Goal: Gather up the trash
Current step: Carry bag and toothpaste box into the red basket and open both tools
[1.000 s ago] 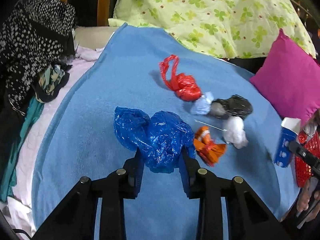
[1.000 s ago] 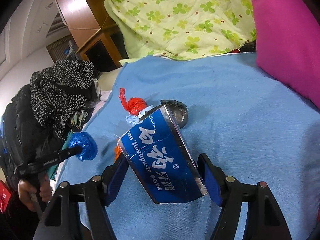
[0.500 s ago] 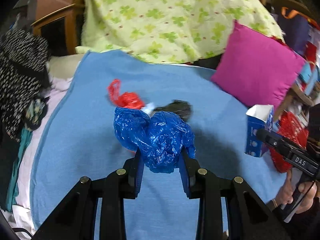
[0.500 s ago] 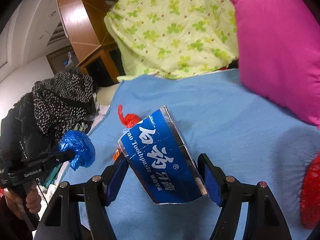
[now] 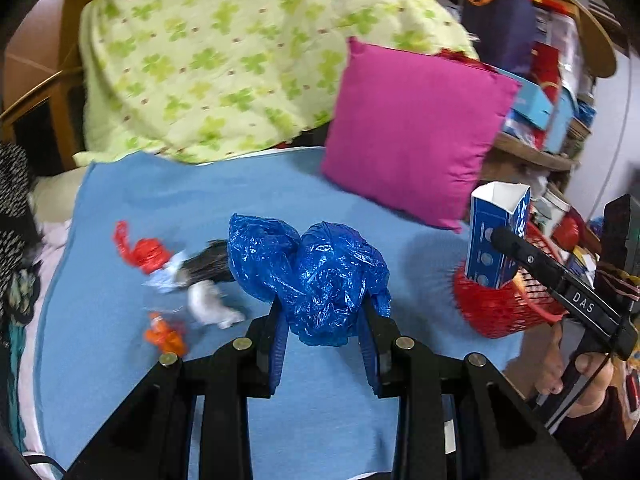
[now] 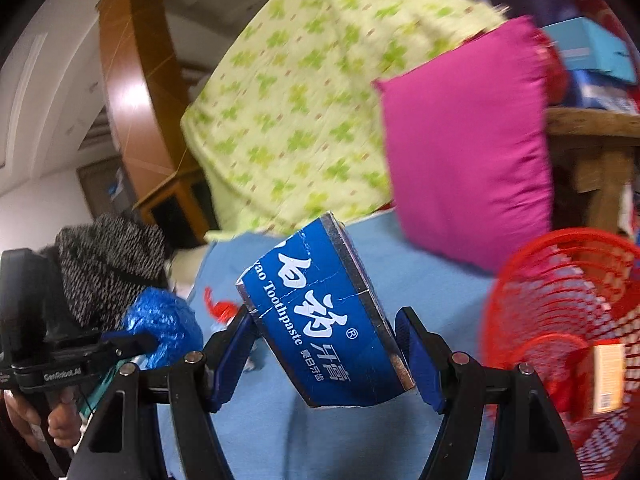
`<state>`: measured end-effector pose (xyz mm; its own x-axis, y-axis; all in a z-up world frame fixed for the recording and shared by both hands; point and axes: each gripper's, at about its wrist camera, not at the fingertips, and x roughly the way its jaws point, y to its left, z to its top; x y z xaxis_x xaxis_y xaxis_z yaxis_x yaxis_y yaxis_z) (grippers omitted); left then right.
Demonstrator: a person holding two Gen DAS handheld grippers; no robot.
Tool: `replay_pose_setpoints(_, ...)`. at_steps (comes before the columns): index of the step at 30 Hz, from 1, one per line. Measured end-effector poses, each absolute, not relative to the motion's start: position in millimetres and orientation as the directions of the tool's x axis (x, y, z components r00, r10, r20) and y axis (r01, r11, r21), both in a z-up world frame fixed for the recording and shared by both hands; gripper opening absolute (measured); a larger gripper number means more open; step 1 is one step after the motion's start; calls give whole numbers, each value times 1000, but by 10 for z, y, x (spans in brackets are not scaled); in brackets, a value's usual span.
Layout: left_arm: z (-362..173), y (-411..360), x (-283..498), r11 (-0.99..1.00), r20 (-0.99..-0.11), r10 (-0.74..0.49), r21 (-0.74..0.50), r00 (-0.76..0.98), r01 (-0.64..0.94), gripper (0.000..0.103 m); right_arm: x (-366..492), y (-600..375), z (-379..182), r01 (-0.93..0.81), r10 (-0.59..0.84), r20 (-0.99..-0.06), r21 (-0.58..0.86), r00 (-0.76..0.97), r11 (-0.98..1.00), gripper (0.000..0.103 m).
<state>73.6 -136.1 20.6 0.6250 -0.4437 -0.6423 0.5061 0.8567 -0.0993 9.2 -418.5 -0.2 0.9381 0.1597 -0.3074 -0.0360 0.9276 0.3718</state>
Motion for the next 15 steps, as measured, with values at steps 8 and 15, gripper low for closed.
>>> replay_pose_setpoints(8,386,-2161,538,776,-616,-531,-78,581,626,35,-438,-4941,-3,73,32,-225,441,974,895,74)
replay_pose_setpoints(15,454,-2884,399,695,-605,-602,-74,522,716,35,-715,-5495,-131,159,-37,-226,550,973,820,74)
